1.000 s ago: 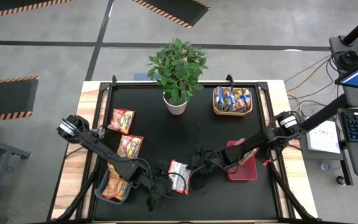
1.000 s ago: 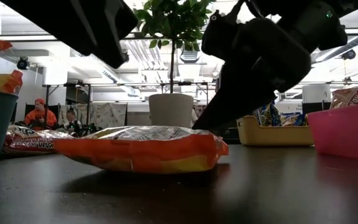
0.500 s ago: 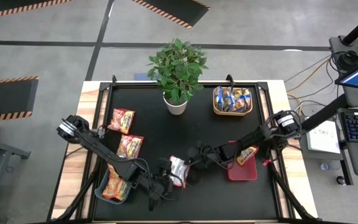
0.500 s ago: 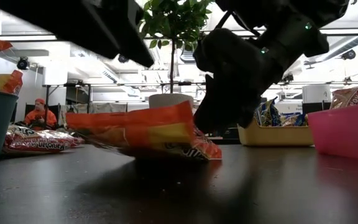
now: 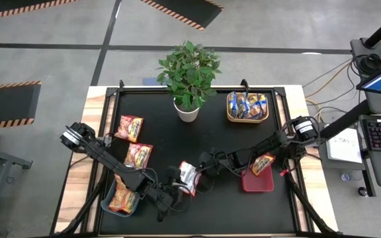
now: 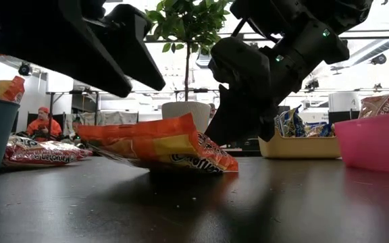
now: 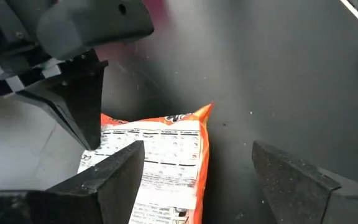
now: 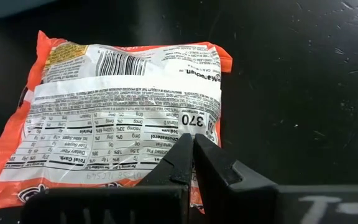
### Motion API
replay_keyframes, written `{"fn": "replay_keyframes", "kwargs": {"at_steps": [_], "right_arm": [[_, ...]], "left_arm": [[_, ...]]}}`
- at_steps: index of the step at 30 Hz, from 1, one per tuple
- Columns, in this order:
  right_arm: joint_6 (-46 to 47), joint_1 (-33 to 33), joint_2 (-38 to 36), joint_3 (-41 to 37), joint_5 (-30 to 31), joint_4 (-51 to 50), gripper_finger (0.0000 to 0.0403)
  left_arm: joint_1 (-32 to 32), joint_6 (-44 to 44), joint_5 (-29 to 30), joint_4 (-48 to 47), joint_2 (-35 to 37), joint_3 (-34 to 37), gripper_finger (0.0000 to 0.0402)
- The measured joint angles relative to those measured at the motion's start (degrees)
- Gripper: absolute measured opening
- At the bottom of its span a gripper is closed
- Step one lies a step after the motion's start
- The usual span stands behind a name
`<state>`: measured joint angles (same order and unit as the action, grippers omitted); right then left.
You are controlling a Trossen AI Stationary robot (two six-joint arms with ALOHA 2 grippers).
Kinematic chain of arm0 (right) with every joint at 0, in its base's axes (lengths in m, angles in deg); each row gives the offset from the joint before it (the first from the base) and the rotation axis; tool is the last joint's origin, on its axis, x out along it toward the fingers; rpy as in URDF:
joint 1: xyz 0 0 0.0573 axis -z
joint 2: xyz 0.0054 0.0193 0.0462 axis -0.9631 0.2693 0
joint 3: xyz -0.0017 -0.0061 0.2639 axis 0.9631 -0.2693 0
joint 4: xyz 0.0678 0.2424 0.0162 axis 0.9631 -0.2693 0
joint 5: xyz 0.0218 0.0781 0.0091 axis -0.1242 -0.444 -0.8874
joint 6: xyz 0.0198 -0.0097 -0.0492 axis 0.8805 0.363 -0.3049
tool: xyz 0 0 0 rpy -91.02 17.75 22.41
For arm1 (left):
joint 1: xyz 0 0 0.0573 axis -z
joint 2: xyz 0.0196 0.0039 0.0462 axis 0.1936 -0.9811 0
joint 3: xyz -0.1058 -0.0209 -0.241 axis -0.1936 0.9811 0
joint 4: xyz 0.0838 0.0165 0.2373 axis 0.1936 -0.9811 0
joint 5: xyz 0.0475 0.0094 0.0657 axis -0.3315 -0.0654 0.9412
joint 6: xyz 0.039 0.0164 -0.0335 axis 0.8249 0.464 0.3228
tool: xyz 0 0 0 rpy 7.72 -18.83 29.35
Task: Sort Maruchan noodles
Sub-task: Put the orange noodle pack into the blue bin
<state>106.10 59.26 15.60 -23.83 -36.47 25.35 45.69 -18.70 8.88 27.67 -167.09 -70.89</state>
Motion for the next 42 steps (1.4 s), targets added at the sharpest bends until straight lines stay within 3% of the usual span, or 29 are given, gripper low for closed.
{"fn": "replay_keyframes", "kwargs": {"at_steps": [14, 18, 20, 24, 28, 36, 42], "right_arm": [[0.1, 0.2, 0.1, -0.1, -0.1, 0.3, 0.0009], [0.3, 0.2, 0.1, -0.1, -0.1, 0.4, 0.0009], [0.3, 0.2, 0.1, -0.1, 0.0, 0.4, 0.0009], [0.6, 0.2, 0.1, -0.1, 0.0, 0.6, 0.0009], [0.7, 0.2, 0.1, -0.1, 0.2, 0.6, 0.0009], [0.7, 0.2, 0.1, -0.1, 0.1, 0.6, 0.0009], [0.7, 0.2, 0.1, -0.1, 0.1, 0.6, 0.0009]], "left_arm": [[0.5, 3.5, 4.6, -2.4, -0.1, 2.9, 0.0279], [1.3, 6.0, 4.7, -0.6, -3.1, 3.2, 0.0279], [2.0, 6.4, 8.1, -0.7, -5.3, 2.8, 0.0279], [3.0, 6.0, 21.9, -2.1, -8.8, 0.3, 0.0279], [3.1, 5.8, 22.1, -2.8, -11.9, -2.0, 0.0274], [3.0, 2.5, 23.4, -5.0, -14.5, -4.6, 0.0223], [3.1, 0.8, 23.9, -5.2, -14.5, -4.6, 0.0142]]}}
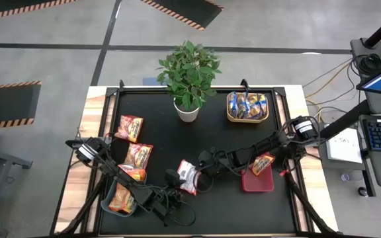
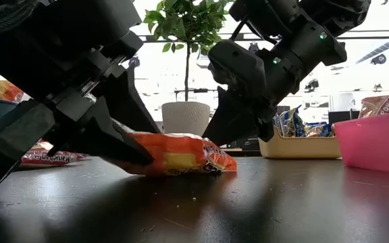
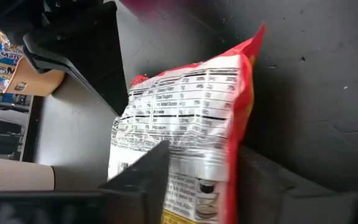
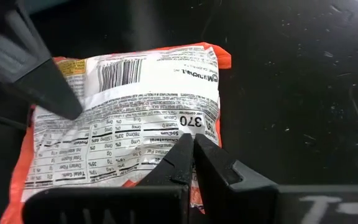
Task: Sort Maruchan noodles
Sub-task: Put the orange noodle pack into the blue bin
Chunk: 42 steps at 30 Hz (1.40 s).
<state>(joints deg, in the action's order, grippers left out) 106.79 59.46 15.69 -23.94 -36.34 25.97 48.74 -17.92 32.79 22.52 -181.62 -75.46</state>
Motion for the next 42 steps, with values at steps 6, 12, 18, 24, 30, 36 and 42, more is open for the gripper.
{"fn": "replay_keyframes", "kwargs": {"at_steps": [6, 12, 18, 24, 30, 36, 42], "right_arm": [[-0.9, 0.0, -1.5, -0.1, 0.0, -0.3, 0.0009], [-5.3, -0.1, -8.0, -0.4, -1.1, -3.4, 0.0009], [-11.0, -0.1, -16.1, -1.4, -0.4, -4.9, 0.0009], [-15.4, -0.6, -21.5, -2.5, -0.3, -4.3, 0.0009], [-16.7, -1.1, -22.5, -3.4, -0.2, -3.8, 0.0009], [-15.4, -1.1, -22.4, -4.8, -0.2, -3.7, 0.0009], [-14.6, -1.1, -22.4, -5.5, -0.1, -3.6, 0.0009]], "left_arm": [[0.0, 0.0, -1.2, -0.3, 0.6, 0.0, 0.0029], [-0.1, -0.9, -2.7, -2.2, 3.9, 0.0, 0.0003], [-0.1, 1.7, -6.0, -7.6, 10.1, 0.0, 0.0000], [-0.2, 5.0, -8.9, -9.4, 17.6, 0.0, 0.0000], [0.1, 5.6, -12.1, -10.0, 26.6, 0.0, 0.0000], [1.5, 3.1, -20.5, -20.4, 35.3, -2.8, 0.0000], [1.9, -6.4, -35.2, -40.7, 39.1, -14.9, 0.0000]]}}
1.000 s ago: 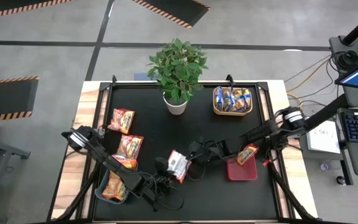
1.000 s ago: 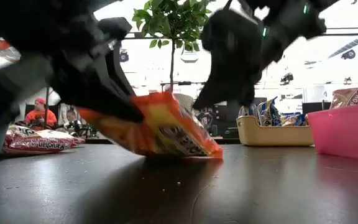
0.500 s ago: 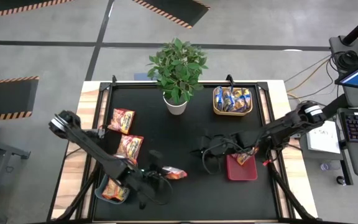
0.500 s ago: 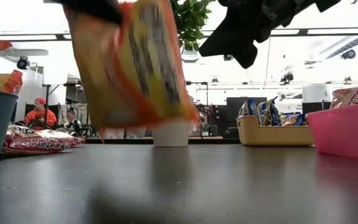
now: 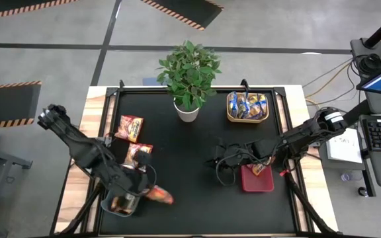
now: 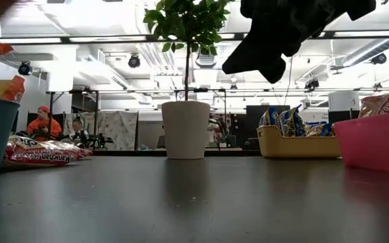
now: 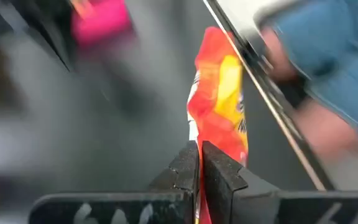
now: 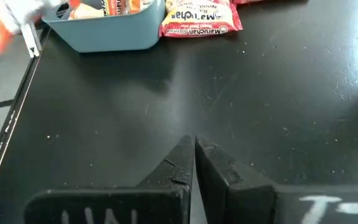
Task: Sort Maruchan noodles
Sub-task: Put the orange noodle pack into the blue bin
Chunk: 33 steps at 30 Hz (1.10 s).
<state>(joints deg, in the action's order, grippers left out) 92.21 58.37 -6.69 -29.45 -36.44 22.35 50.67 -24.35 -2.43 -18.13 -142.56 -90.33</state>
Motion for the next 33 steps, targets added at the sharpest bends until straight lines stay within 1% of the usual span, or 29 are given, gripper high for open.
{"fn": "replay_keyframes", "kwargs": {"at_steps": [3, 5, 8, 10, 13, 16, 18, 23, 29, 31, 33], "right_arm": [[0.0, 0.0, 0.0, 0.0, 0.0, 0.0, 0.0009], [0.0, 0.0, 0.0, -0.1, 0.0, 0.0, 0.0009], [0.0, 0.0, 0.0, 0.0, 0.1, 0.0, 0.0009], [0.0, 0.0, 0.0, -0.1, 0.1, 0.0, 0.0009], [0.0, 0.0, 0.0, -0.1, 0.1, 0.0, 0.0009], [0.0, 0.0, 0.0, -0.1, 0.1, 0.0, 0.0009], [0.0, 0.0, 0.0, -0.1, 0.1, 0.0, 0.0009], [0.0, 0.0, 0.0, -0.1, 0.1, 0.0, 0.0009], [0.0, 0.0, 0.0, -0.1, 0.0, 0.0, 0.0009], [0.0, 0.0, 0.0, -0.1, 0.0, 0.0, 0.0009], [0.0, 0.0, 0.0, -0.1, 0.0, 0.0, 0.0009]], "left_arm": [[0.3, -7.0, -6.1, -12.3, -0.2, -6.4, 0.0000], [0.3, -11.8, -9.7, -19.5, -0.2, -9.1, 0.0000], [0.8, -17.4, -12.6, -27.3, -0.2, -10.0, 0.0000], [1.0, -20.3, -14.2, -29.7, -0.1, -9.4, 0.0000], [1.5, -23.7, -17.9, -29.9, -0.1, -7.6, 0.0000], [2.1, -26.0, -22.3, -27.6, -0.1, -5.3, 0.0000], [2.6, -27.4, -24.2, -25.8, -0.1, -4.3, 0.0000], [3.2, -28.9, -24.3, -25.9, -0.1, -0.8, 0.0000], [3.2, -29.3, -22.3, -25.5, -0.1, 4.2, 0.0000], [3.3, -31.3, -22.6, -23.7, -0.1, 4.8, 0.0000], [3.6, -35.1, -24.1, -20.5, -0.1, 5.0, 0.0000]]}}
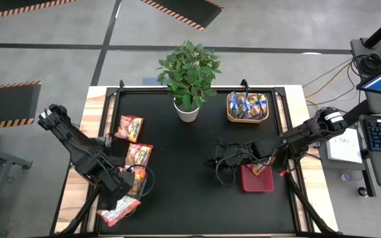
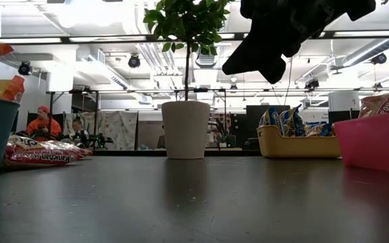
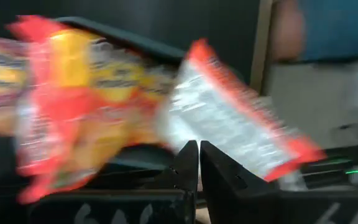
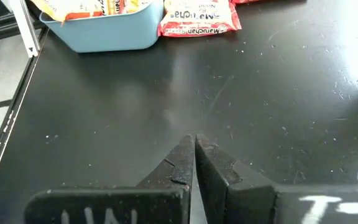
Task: Sort Maruchan noodles
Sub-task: Put the orange noodle pack into the blue bin
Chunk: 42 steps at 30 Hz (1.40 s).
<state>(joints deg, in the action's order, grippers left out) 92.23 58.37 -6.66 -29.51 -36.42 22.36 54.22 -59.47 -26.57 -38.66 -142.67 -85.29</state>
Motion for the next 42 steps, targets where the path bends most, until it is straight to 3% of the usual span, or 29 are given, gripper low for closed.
{"fn": "replay_keyframes", "kwargs": {"at_steps": [4, 8, 12, 15, 18, 22, 28, 33, 36, 42], "right_arm": [[-0.7, 0.0, 0.0, 0.0, 0.0, 0.0, 0.0009], [-3.2, 0.0, 0.0, 0.0, 0.0, 0.0, 0.0009], [-4.0, 0.0, 0.0, -0.2, 0.0, 0.0, 0.0009], [-5.7, 0.0, 0.0, -0.2, -0.1, 0.0, 0.0009], [-6.1, 0.0, 0.0, -0.2, -0.1, 0.1, 0.0009], [-6.6, 0.0, 0.0, -0.2, -0.1, 0.4, 0.0009], [-7.4, -0.1, 0.0, -0.2, -0.1, 1.3, 0.0009], [-8.3, -0.1, 0.0, -0.2, -0.2, 2.6, 0.0009], [-8.3, -0.1, 0.0, -0.2, -0.2, 2.6, 0.0009], [-8.2, -0.2, 0.0, -0.3, -0.6, 2.6, 0.0009]], "left_arm": [[2.0, -9.5, -5.0, 8.8, 0.0, 0.2, 0.0000], [7.4, -20.0, -2.2, 13.4, -0.6, 0.2, 0.0000], [15.0, -36.3, 1.0, 16.0, -3.3, 0.8, 0.0000], [19.2, -48.4, 0.1, 20.7, -5.8, 0.7, 0.0003], [20.8, -55.1, -1.1, 23.4, -8.6, -1.7, 0.0011], [22.3, -53.8, -1.0, 18.5, -14.7, -7.3, 0.0021], [23.6, -43.6, -0.6, 0.6, -26.1, -18.7, 0.0041], [24.0, -40.6, 0.6, -14.2, -34.4, -29.8, 0.0084], [25.0, -39.5, 3.1, -14.2, -36.9, -32.8, 0.0114], [27.3, -47.5, 4.0, -14.7, -38.5, -32.2, 0.0158]]}}
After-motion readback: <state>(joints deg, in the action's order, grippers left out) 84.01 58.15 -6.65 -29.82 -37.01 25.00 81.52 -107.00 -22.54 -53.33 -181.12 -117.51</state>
